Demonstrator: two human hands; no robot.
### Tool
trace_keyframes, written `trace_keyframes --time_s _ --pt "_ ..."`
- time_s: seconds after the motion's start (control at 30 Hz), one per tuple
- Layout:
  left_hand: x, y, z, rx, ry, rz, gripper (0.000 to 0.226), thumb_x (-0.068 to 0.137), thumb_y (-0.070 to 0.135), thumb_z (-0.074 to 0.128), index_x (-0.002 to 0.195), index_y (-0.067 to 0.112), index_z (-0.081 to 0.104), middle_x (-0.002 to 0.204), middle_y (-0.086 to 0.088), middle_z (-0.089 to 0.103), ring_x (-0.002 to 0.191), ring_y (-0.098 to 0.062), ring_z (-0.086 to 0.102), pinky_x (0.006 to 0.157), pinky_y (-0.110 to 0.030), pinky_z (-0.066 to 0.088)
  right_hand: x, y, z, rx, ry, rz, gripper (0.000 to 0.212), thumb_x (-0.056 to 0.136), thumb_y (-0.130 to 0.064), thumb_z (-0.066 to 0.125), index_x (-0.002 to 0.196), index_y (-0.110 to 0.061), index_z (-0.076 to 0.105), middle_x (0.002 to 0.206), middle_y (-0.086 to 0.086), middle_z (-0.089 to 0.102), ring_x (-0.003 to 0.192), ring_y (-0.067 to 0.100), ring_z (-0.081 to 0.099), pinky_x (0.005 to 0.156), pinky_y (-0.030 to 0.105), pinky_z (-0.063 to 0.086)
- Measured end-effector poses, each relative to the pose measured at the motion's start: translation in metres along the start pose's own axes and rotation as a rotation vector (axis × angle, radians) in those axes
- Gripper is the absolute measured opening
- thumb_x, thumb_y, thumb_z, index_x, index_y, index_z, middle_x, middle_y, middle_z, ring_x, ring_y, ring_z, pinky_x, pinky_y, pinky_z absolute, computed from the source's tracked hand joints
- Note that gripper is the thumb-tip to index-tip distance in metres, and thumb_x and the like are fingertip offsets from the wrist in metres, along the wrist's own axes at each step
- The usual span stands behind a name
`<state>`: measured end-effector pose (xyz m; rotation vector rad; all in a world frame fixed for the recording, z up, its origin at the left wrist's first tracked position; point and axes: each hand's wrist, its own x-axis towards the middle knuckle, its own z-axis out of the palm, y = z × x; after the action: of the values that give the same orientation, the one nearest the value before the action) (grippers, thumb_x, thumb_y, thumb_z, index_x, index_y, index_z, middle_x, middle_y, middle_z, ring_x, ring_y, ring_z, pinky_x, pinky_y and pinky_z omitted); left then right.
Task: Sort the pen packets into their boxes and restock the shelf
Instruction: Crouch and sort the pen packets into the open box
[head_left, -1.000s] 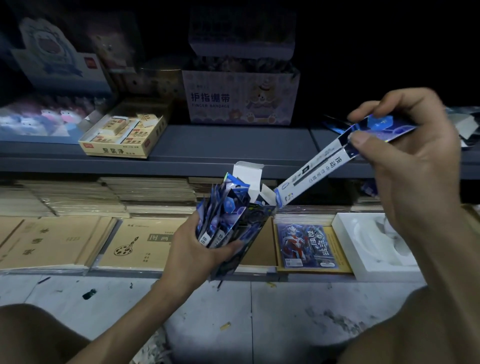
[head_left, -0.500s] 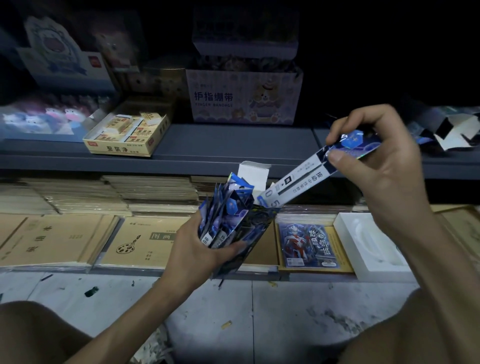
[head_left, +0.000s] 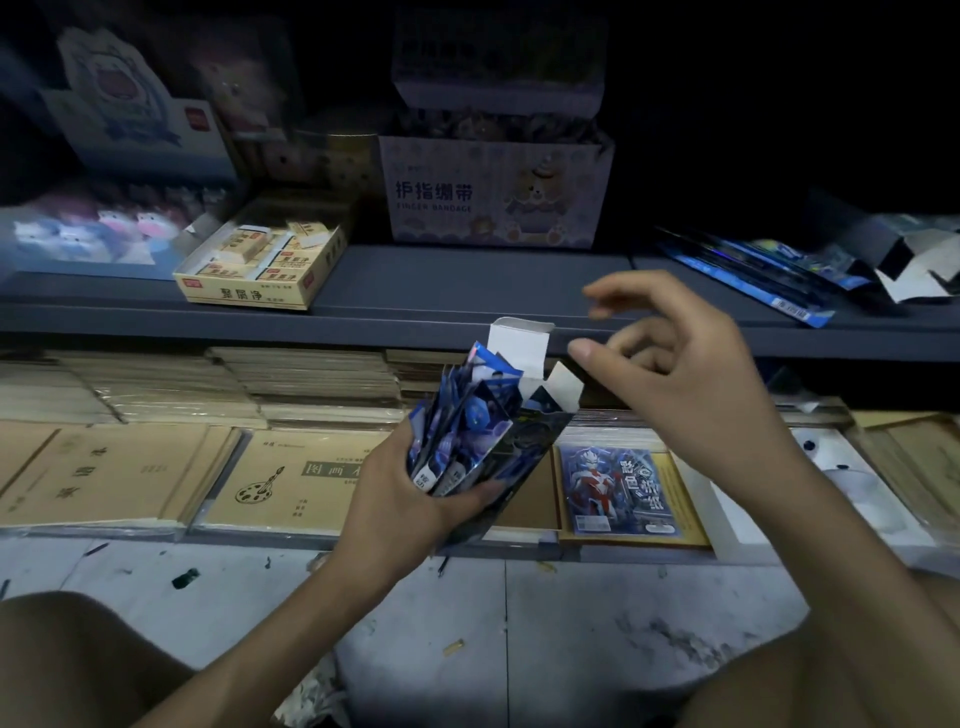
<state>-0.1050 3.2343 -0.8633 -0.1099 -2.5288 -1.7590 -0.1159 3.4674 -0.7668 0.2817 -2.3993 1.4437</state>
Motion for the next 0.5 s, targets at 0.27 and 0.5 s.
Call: trace_keyframes --time_s 0.27,0.5 --pt "-0.001 0.000 0.003 -0.013 -0.012 -0.008 0.057 0.063 0.025 0.099 0.112 0.025 0.068 0.095 0.024 0.075 0.088 0.003 0.073 0.076 -0.019 0.061 -0.010 -0.008 0.015 -0.027 0.016 -0.104 0.014 0.096 -0.011 0.071 0.097 -0.024 0.076 0.087 -0.001 0.068 0.069 0.018 0.057 0.062 0.028 0.047" --pt "-0.002 -0.001 0.006 -0.015 -0.054 0.019 0.057 0.065 0.020 0.098 0.113 0.024 0.069 0.098 0.020 0.077 0.089 0.001 0.073 0.076 -0.016 0.057 -0.011 -0.013 0.022 -0.093 -0.160 -0.098 0.014 0.091 -0.015 0.078 0.096 -0.028 0.080 0.087 -0.012 0.063 0.072 0.011 0.058 0.065 0.013 0.041"
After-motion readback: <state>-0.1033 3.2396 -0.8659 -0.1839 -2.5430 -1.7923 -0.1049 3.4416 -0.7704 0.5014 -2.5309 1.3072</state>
